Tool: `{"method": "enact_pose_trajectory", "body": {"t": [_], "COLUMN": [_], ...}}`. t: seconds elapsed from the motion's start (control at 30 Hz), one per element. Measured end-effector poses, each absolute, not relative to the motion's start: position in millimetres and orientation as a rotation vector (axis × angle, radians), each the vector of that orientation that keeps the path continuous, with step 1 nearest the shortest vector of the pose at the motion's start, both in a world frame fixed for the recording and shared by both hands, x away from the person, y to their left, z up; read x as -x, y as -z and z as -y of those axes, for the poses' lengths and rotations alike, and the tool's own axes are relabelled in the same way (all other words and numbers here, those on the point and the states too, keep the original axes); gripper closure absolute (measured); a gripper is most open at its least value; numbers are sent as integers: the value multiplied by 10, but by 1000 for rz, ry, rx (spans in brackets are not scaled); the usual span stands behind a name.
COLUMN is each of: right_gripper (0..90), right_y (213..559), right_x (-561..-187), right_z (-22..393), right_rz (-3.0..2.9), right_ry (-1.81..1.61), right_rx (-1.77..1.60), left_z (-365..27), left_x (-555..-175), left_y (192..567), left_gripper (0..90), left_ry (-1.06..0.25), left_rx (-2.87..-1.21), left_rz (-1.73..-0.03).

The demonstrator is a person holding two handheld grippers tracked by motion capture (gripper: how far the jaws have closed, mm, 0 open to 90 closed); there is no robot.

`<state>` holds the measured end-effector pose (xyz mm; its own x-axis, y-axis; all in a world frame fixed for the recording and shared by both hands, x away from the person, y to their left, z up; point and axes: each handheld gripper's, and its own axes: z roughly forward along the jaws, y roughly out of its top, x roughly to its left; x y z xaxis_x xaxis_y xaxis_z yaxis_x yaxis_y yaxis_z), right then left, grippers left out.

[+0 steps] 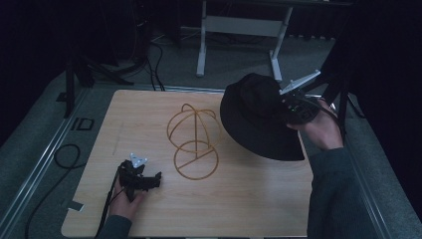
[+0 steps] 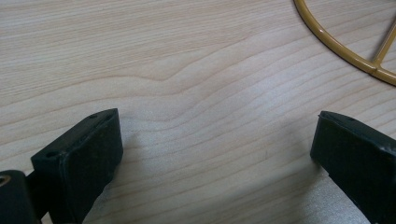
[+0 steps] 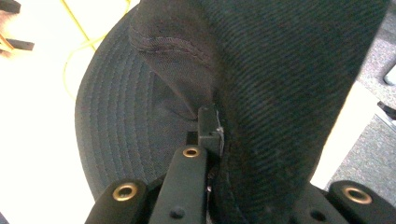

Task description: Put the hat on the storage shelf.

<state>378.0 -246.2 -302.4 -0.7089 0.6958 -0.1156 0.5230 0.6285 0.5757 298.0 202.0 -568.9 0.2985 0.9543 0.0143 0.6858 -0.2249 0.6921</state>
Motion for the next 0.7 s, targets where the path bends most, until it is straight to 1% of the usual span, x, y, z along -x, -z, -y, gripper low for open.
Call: {"method": "enact_pose_trajectory", "body": {"t": [0.7], "right_gripper": [882], "right_y": [2890], "right_x": [-3731], "right_z": [2447], "right_rz": [-2515], "right_ry": [-783], "right_rx": [-948], "left_z": [-2020], "left_x": [-2981], "left_y": [5690], "left_gripper": [26], "left_ry": [-603], "left_rx": [-1991], "left_rz": [-1455]}}
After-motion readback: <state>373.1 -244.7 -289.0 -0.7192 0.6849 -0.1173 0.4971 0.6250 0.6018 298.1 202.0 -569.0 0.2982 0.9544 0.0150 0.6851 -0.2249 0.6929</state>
